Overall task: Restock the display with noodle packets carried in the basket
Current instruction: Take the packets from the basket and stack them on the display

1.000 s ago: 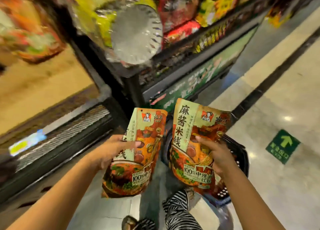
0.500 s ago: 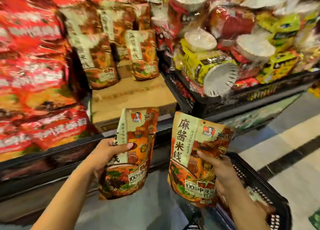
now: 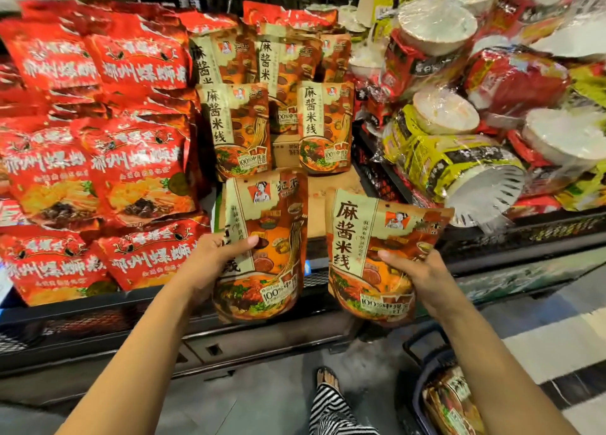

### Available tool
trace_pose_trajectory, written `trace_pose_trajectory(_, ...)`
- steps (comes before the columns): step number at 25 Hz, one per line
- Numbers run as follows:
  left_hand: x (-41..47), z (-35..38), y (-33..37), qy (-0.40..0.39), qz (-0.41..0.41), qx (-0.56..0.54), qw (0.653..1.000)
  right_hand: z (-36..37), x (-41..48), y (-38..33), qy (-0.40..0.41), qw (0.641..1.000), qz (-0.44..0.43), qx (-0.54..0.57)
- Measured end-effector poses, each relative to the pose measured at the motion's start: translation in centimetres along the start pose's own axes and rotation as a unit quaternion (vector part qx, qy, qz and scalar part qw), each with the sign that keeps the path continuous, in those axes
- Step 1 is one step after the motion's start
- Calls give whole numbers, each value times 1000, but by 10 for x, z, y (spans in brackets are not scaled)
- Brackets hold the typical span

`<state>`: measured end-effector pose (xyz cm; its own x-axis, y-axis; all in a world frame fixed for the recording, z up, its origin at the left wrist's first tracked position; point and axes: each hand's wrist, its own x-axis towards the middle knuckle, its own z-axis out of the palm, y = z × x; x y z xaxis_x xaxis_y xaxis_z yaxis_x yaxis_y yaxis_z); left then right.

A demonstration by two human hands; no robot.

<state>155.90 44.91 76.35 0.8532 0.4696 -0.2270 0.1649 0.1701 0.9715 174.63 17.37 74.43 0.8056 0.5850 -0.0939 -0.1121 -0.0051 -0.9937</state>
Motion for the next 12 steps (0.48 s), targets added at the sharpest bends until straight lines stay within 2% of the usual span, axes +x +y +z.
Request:
trace_pose_trajectory(5, 90, -7, 10, 72, 38, 81, 993, 9, 112, -17, -72, 994, 19, -83)
trace_pose_trajectory(9, 131, -17, -10, 83, -9, 96, 992, 11, 175, -7, -115, 985, 42, -119)
trace_pose_trajectory(12, 139, -26, -25, 105, -32, 63, 992, 16, 199, 5, -163, 975, 56, -138)
